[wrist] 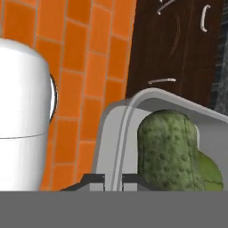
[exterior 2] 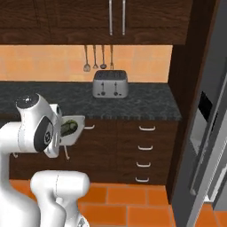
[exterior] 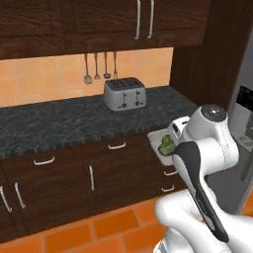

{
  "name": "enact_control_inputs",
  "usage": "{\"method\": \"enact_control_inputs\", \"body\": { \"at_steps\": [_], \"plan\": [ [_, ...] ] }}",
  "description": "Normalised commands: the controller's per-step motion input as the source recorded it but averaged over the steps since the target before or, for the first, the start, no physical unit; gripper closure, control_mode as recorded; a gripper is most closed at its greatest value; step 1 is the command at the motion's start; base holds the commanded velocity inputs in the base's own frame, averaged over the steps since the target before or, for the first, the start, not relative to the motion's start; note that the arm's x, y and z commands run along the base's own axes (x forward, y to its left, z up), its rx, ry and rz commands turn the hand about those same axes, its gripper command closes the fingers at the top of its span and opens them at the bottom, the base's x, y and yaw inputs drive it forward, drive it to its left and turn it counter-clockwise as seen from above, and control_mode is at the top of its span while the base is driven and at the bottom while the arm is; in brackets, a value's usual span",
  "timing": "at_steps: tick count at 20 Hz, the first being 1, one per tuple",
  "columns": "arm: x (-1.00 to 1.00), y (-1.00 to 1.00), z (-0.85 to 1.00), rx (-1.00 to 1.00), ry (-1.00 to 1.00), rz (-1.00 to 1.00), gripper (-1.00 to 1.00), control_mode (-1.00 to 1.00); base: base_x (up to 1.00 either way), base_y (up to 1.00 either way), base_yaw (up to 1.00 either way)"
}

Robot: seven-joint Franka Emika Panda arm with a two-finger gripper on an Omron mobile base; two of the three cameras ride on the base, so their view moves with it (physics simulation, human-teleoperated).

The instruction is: Take the meat container that has the shrimp and place it on the second highest rack of the freezer. Then take the vegetable container that has the cucumber and lime and place it on the highest rack of the freezer.

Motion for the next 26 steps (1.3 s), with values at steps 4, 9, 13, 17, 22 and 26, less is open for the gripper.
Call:
{"method": "enact_control_inputs", "body": {
  "at_steps": [4,9,13,17,22,26],
  "plan": [
    [0.0,0.0,0.0,0.0,0.0,0.0,1.0,1.0,-0.43,0.0,-0.69],
    [0.0,0.0,0.0,0.0,0.0,0.0,1.0,1.0,-0.14,0.0,-0.8],
    [0.0,0.0,0.0,0.0,0.0,0.0,1.0,1.0,0.0,0.01,-0.87],
    [0.0,0.0,0.0,0.0,0.0,0.0,1.0,1.0,0.0,0.01,-0.87],
    [0.0,0.0,0.0,0.0,0.0,0.0,1.0,1.0,0.0,0.0,-0.86],
    [0.0,0.0,0.0,0.0,0.0,0.0,1.0,1.0,0.0,0.0,-0.83]
  ]
}}
